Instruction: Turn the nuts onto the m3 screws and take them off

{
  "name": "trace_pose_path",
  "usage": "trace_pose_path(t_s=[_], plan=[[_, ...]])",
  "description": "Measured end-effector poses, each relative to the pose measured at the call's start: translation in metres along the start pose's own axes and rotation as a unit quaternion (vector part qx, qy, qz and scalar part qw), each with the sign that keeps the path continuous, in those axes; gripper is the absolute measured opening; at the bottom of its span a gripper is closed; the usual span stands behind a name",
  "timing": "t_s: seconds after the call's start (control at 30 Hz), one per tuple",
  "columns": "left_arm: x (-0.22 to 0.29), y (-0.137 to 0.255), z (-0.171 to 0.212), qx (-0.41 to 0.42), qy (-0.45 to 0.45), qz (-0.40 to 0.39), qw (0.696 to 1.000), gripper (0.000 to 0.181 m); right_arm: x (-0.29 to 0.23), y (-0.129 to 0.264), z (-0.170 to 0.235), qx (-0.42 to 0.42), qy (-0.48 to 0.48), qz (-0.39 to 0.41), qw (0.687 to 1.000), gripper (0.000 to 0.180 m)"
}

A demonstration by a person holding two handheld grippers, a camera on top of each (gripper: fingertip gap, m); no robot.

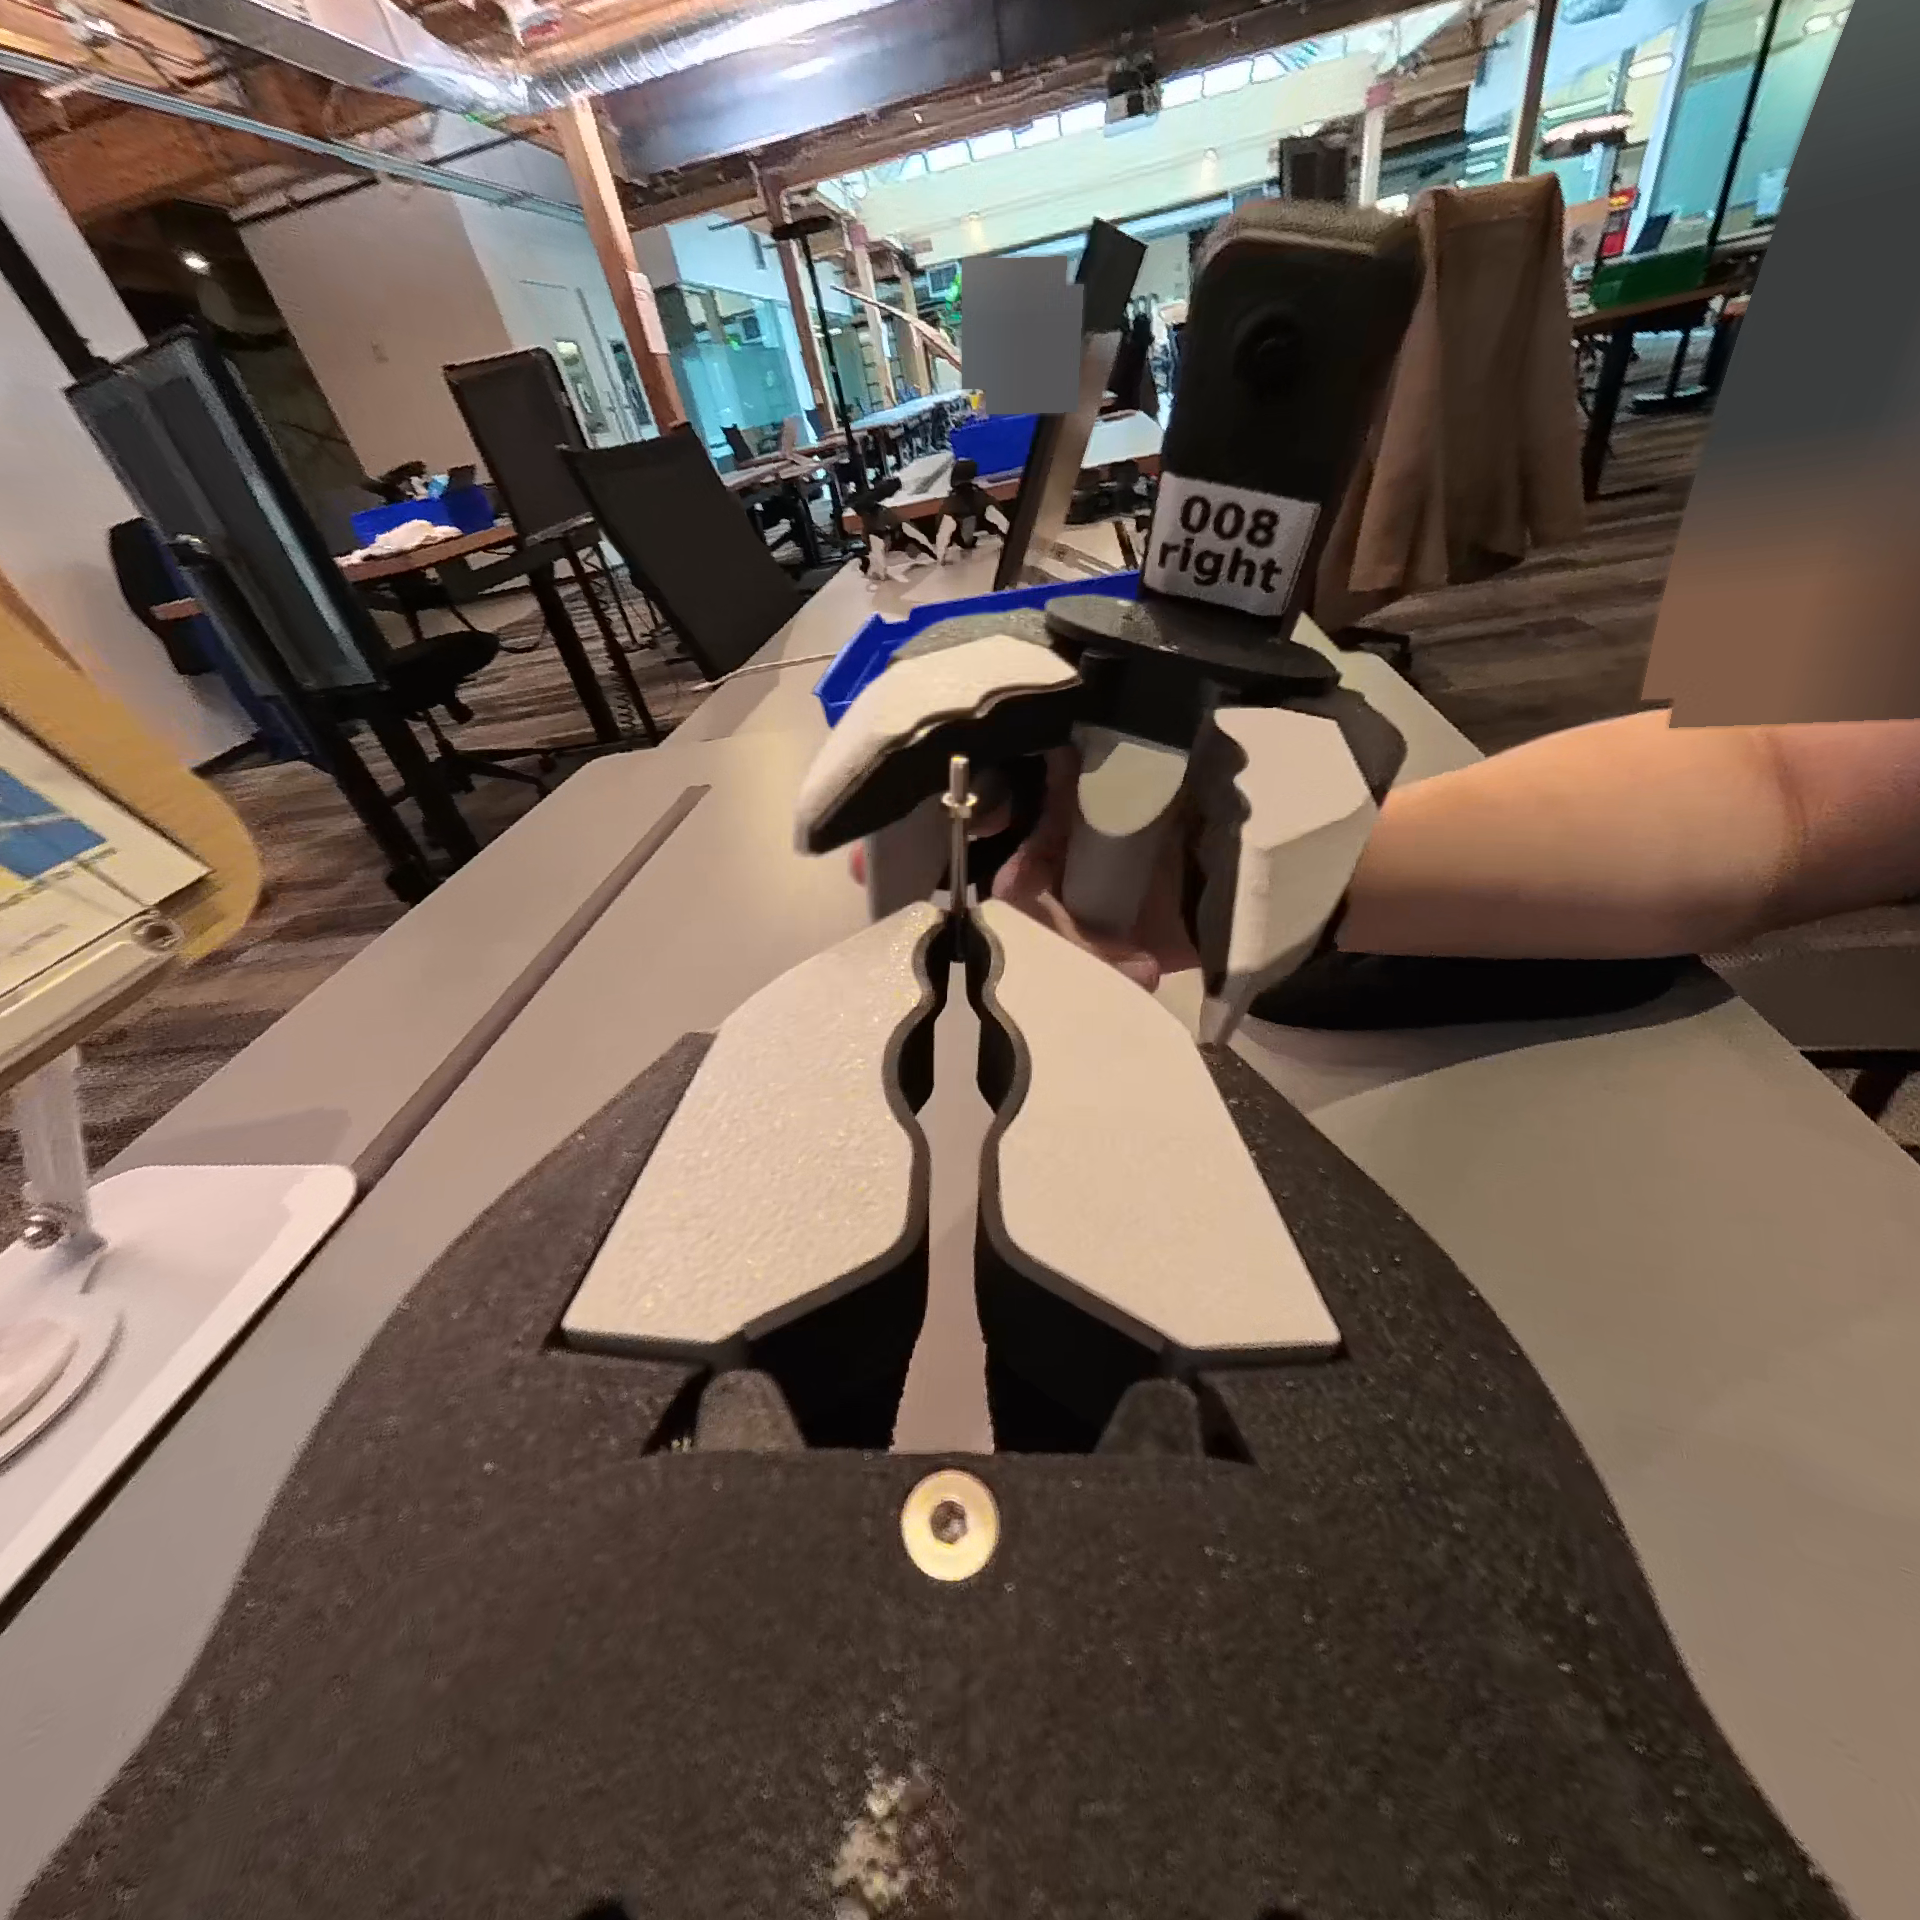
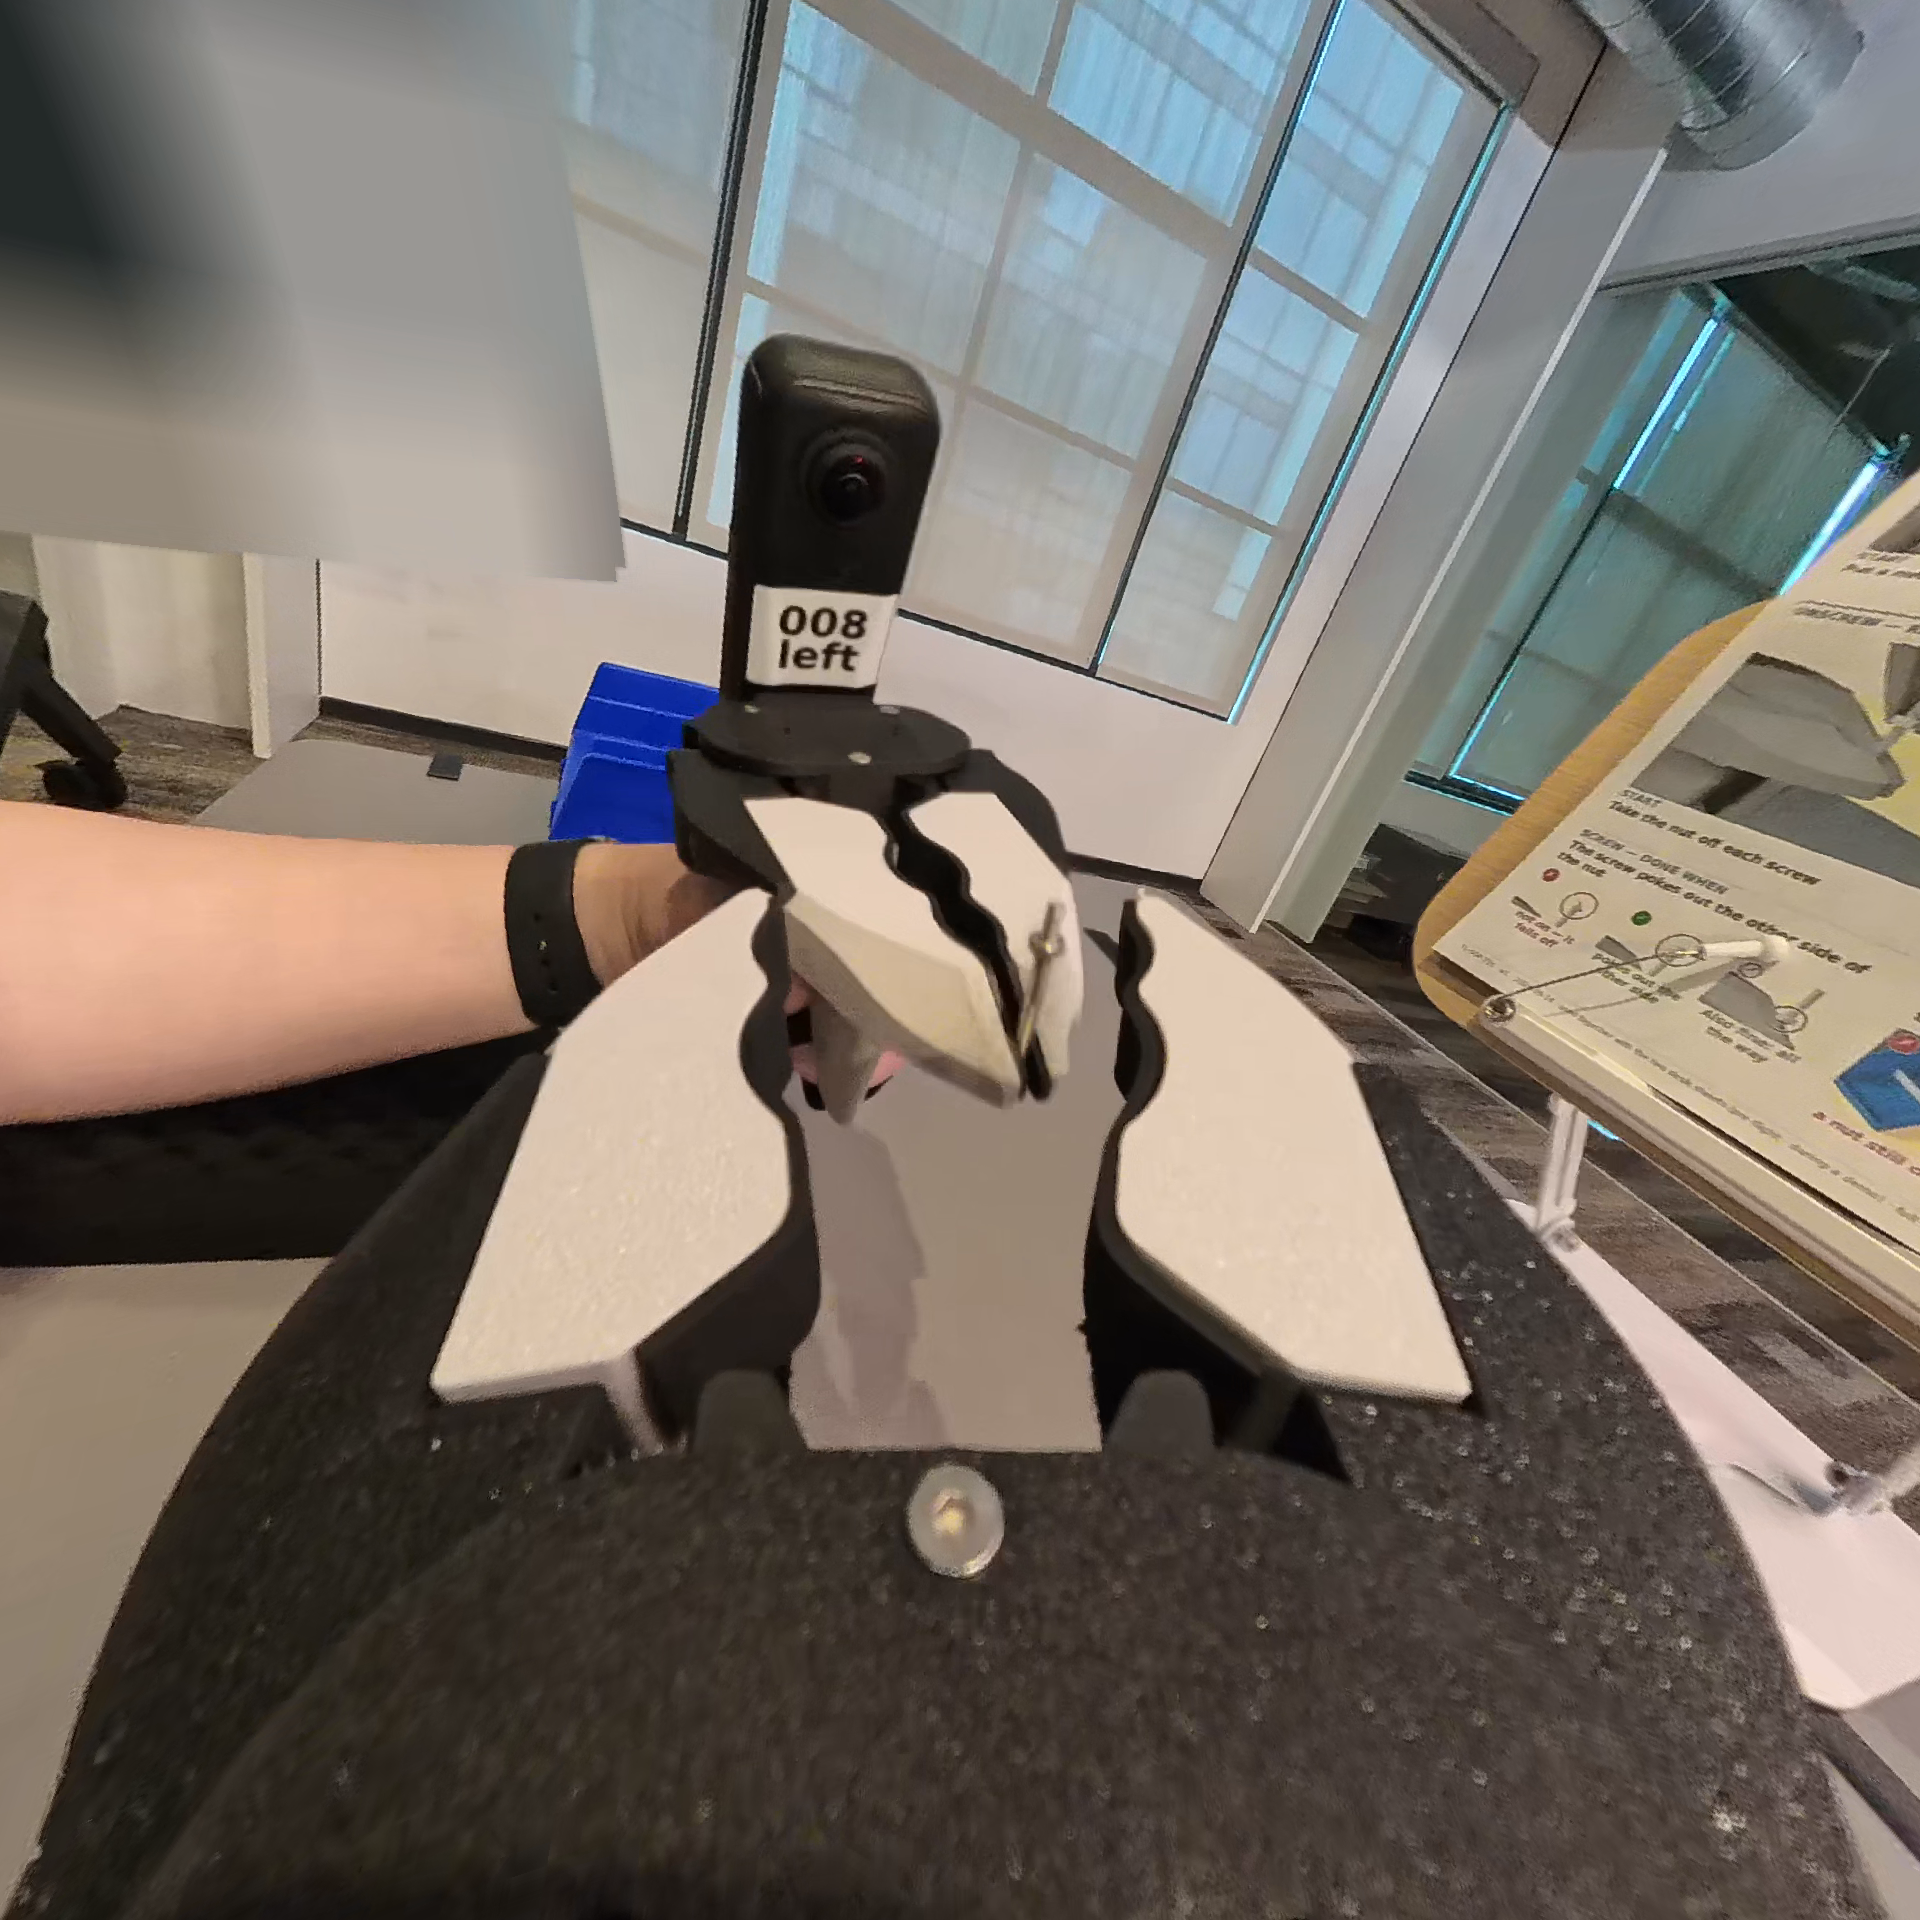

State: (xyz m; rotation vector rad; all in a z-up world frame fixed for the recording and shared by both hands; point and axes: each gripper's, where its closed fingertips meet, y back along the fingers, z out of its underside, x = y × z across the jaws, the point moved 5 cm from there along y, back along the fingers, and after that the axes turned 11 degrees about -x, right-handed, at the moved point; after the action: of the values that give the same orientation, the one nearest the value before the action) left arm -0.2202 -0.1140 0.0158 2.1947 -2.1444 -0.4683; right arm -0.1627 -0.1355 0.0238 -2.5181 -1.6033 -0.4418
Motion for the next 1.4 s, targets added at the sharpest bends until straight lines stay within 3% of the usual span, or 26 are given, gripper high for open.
trace_pose_path(t_s=[0.17,0.5,0.7,0.9,1.2,1.4], plan=[[0.003,-0.009,0.002,-0.012,-0.007,0.002,1.0,0.002,-0.008,-0.005,0.0,-0.004,0.013,-0.012,1.0,0.06],[-0.016,0.016,0.002,0.016,0.018,-0.051,0.998,0.002,0.0,0.005,-0.001,0.0,0.011,-0.011,1.0,0.047],[-0.009,0.009,0.0,0.017,0.012,-0.024,0.999,0.002,0.001,0.001,0.002,0.0,-0.003,-0.002,1.0,0.059],[0.0,-0.007,0.002,-0.005,-0.004,-0.008,1.0,0.002,-0.006,-0.004,0.001,-0.005,0.004,-0.018,1.0,0.058],[-0.014,0.013,0.001,0.015,0.016,-0.042,0.999,0.002,0.004,0.007,0.0,0.008,-0.008,-0.014,1.0,0.045],[-0.006,0.003,0.002,0.003,0.006,-0.017,1.0,0.002,0.003,0.004,-0.001,0.012,-0.012,-0.006,1.0,0.055]])
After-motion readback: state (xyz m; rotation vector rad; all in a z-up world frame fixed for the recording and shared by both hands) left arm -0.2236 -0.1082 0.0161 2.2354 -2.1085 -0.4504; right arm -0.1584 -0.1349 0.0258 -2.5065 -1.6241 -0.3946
